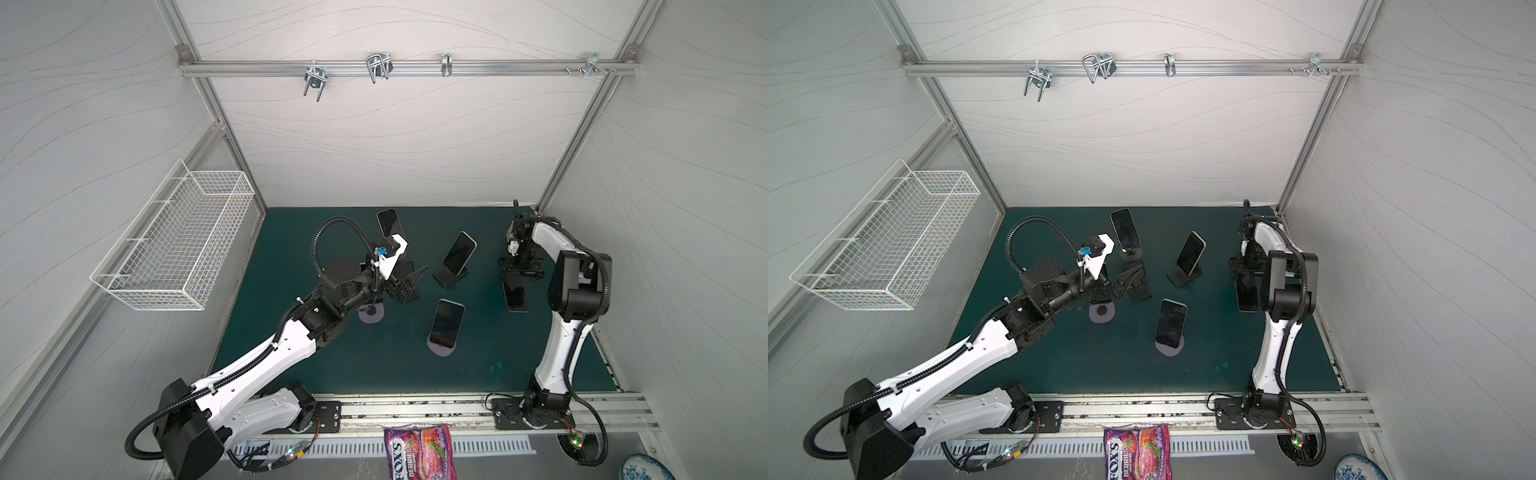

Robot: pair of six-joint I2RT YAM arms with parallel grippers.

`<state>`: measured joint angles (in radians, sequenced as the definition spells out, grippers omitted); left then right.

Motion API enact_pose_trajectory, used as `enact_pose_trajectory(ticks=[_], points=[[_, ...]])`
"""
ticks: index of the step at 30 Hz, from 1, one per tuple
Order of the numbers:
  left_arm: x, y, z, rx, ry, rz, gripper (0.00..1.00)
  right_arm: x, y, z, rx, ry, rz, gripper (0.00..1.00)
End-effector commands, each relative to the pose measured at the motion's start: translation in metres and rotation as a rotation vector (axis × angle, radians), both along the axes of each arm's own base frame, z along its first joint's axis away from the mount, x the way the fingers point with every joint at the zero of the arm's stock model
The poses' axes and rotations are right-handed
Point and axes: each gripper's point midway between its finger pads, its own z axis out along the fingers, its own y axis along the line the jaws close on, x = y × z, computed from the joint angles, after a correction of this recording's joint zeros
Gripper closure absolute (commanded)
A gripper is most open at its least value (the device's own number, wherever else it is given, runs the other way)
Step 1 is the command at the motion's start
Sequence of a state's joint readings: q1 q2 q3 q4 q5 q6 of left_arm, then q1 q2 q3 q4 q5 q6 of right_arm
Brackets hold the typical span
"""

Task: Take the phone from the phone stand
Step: 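Set the pink-edged phone flat on the table and open the right gripper, then raise the open right gripper and move it back toward the phone stands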

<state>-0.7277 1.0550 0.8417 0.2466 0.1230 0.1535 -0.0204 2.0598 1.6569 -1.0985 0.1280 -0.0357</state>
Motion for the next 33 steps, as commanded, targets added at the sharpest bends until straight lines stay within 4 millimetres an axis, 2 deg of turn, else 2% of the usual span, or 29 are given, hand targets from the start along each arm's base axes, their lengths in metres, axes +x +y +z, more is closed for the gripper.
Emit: enact_pose_trajectory(ticks=[1,9,22,28,33], points=[[0.002,0.006,0.026,-0.045,-0.016,0.040,0.07,-0.002,0.009,0.026,-0.012,-0.041,0.006,0.10],[0.002,0.015,0.032,-0.056,-0.009,0.086,0.08,0.006,0.010,0.064,-0.016,-0.152,-0.047,0.11],[0.014,0.030,0.041,-0.067,0.002,0.194,0.08,0.024,0.017,0.150,0.036,-0.386,-0.091,0.12],[0.022,0.044,0.043,-0.089,0.054,0.289,0.11,0.023,0.033,0.193,0.103,-0.500,-0.072,0.13],[0.020,0.050,0.045,-0.088,0.086,0.309,0.11,0.011,0.064,0.228,0.194,-0.588,-0.021,0.14]])
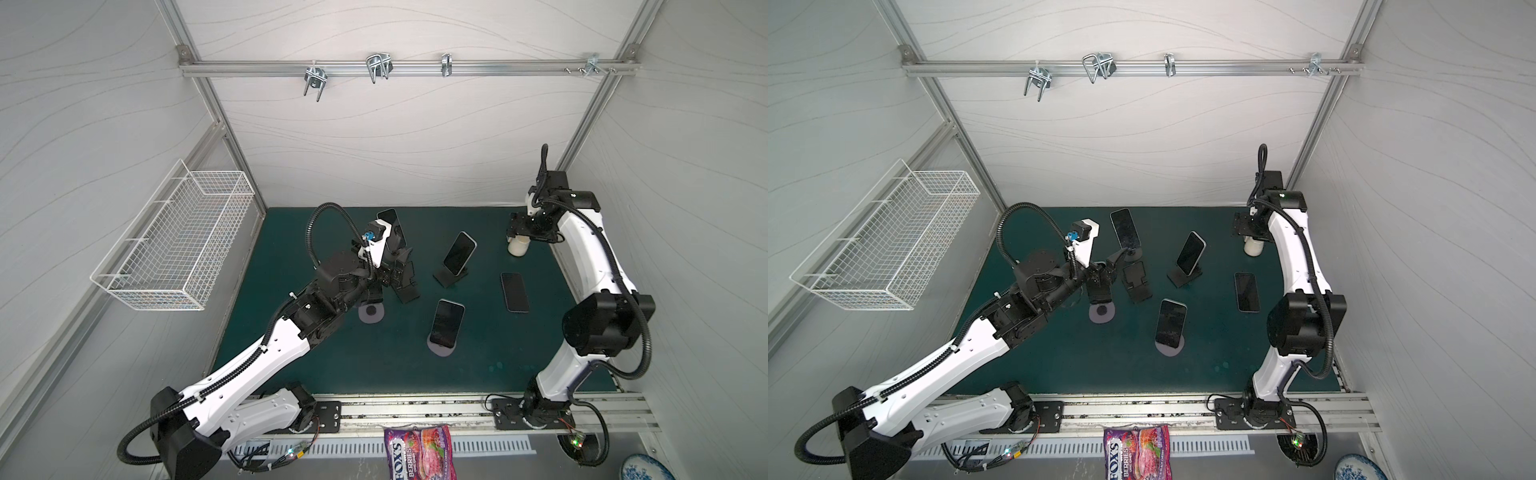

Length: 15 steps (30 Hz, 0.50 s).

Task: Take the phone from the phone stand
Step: 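Raise the open right gripper and move it back toward the phone stands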

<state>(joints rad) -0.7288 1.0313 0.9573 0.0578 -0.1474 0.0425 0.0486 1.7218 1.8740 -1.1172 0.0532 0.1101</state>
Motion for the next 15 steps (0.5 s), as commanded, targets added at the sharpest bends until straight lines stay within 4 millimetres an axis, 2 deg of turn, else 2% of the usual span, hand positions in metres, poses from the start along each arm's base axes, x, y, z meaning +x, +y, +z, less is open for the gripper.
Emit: enact_pose_trajectory(ticks=[1,8,15], points=[[-0.004,0.011,0.026,-0.051,-0.006,0.042,0.11,-0.018,0.031,0.036,0.063,-0.075,0.071,0.15],[-0.016,0.035,0.027,-0.054,0.026,0.104,0.11,-0.054,0.072,0.074,0.093,-0.198,0.213,0.16],[-0.015,0.059,0.010,-0.033,0.067,0.221,0.11,-0.094,0.119,0.087,0.079,-0.288,0.356,0.17]])
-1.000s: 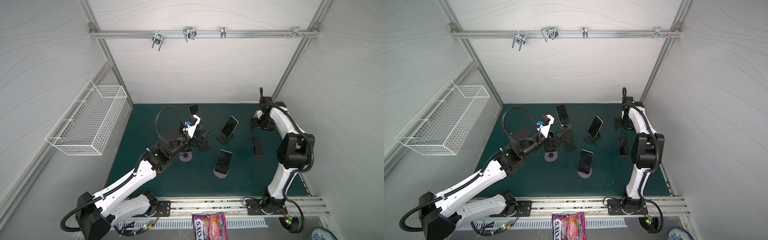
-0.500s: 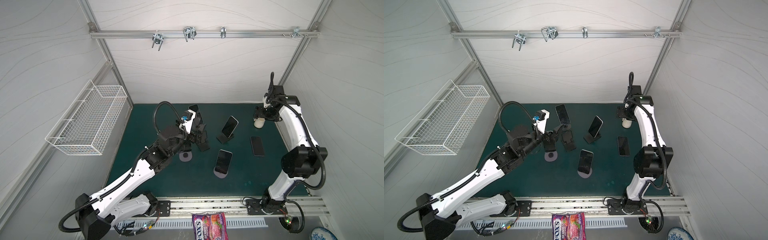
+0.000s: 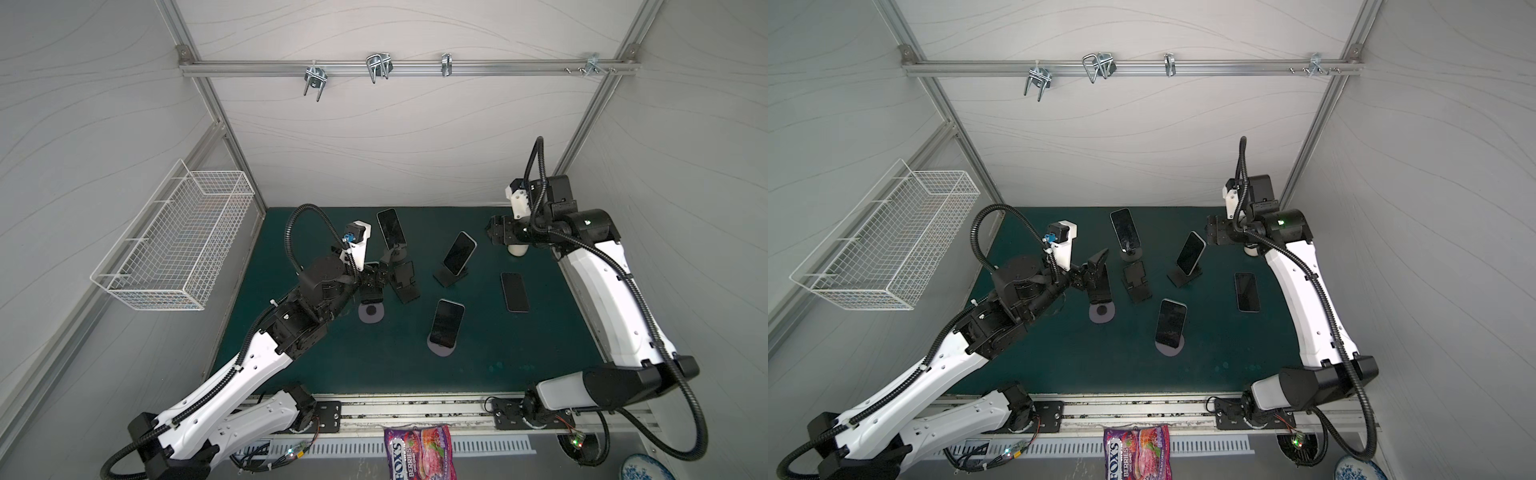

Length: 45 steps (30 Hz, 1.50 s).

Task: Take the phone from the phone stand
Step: 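Raise the open right gripper and move it back toward the phone stands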

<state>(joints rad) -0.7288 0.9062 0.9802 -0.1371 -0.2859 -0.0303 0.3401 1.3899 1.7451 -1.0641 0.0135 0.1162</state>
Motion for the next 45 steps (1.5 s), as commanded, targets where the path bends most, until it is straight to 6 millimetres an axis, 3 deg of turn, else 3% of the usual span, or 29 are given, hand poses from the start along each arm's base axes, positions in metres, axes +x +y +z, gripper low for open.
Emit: enact_pose_trajectory(ticks=[1,4,9,14,25,35,45], points=[[0.002,0.018,0.003,-0.012,0.008,0.100,0.11,-0.013,0.022,0.007,-0.005,-0.055,0.057,0.17],[0.003,0.030,0.002,0.002,0.006,0.161,0.10,-0.029,0.044,0.005,-0.015,-0.073,0.110,0.17],[0.002,0.048,-0.002,0.020,0.013,0.245,0.10,-0.057,0.083,-0.014,-0.067,-0.075,0.226,0.17],[-0.005,0.059,-0.009,0.018,0.049,0.271,0.09,-0.078,0.105,-0.032,-0.082,-0.036,0.279,0.17],[-0.027,0.071,-0.043,-0.078,0.181,0.278,0.12,-0.108,0.126,-0.028,-0.050,-0.021,0.353,0.17],[-0.028,0.068,-0.069,-0.120,0.301,0.301,0.14,-0.112,0.140,-0.025,-0.015,-0.025,0.386,0.17],[-0.028,0.071,-0.096,-0.115,0.285,0.310,0.08,-0.113,0.158,-0.023,0.048,-0.044,0.429,0.17]])
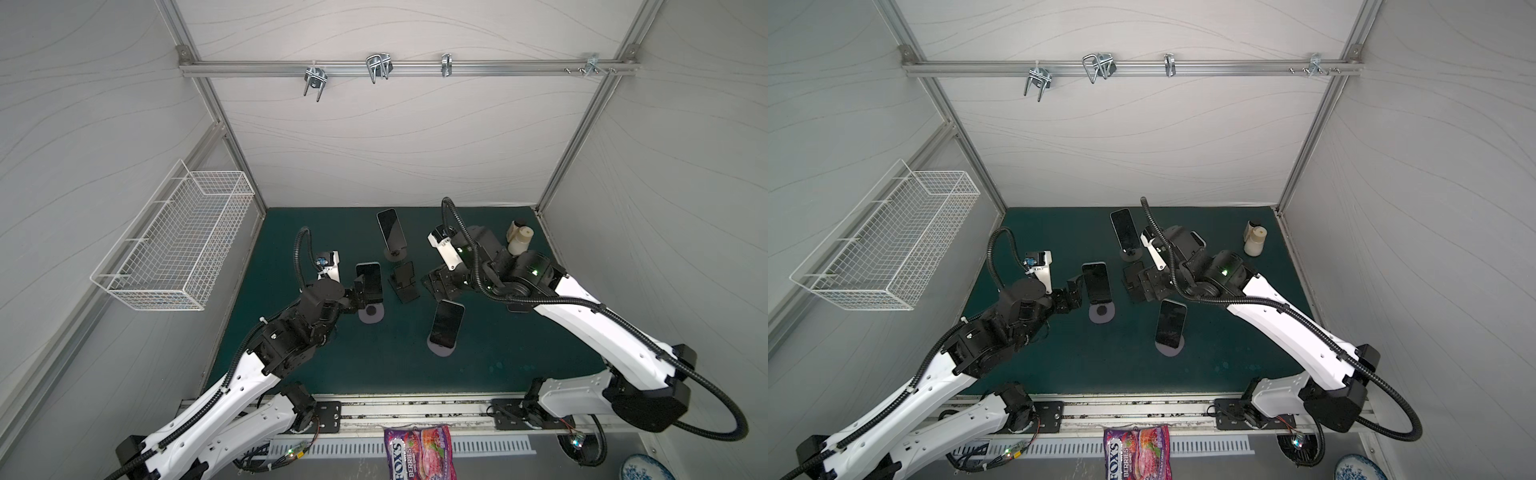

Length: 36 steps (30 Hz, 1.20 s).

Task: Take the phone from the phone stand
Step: 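Raise the open right gripper and move it back toward the phone stands, then move the left gripper to the teal-edged phone while the right gripper hovers nearby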

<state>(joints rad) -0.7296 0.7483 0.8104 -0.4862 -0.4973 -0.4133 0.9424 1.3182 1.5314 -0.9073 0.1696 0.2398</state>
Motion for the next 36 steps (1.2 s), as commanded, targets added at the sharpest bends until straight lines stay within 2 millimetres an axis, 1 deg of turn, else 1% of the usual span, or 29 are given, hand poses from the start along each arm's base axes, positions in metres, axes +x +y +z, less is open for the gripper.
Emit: enact_pose_trajectory(ticks=[1,6,11,16,19,23,29,36], points=[[0.000,0.001,0.009,-0.041,-0.073,0.003,0.07,-0.004,0.012,0.008,0.062,0.002,0.035,0.17],[-0.003,0.006,0.012,-0.036,-0.160,-0.009,0.06,-0.004,0.024,0.001,0.067,0.015,0.064,0.17],[-0.001,0.005,0.014,-0.040,-0.207,-0.011,0.05,0.005,0.034,0.003,0.059,-0.026,0.086,0.16],[0.006,0.002,0.009,-0.040,-0.166,0.011,0.05,0.010,0.043,0.006,0.073,-0.051,0.103,0.16],[0.009,-0.002,0.006,-0.056,-0.130,0.029,0.05,0.011,0.047,0.002,0.079,-0.046,0.112,0.16],[0.011,-0.011,0.002,-0.064,-0.116,0.029,0.05,0.009,0.047,-0.005,0.078,-0.029,0.111,0.16],[0.010,-0.015,-0.006,-0.053,-0.108,0.051,0.05,0.001,0.043,-0.012,0.090,-0.004,0.116,0.16],[0.014,-0.026,-0.015,-0.057,-0.084,0.044,0.05,-0.003,0.037,-0.012,0.112,0.005,0.104,0.15]])
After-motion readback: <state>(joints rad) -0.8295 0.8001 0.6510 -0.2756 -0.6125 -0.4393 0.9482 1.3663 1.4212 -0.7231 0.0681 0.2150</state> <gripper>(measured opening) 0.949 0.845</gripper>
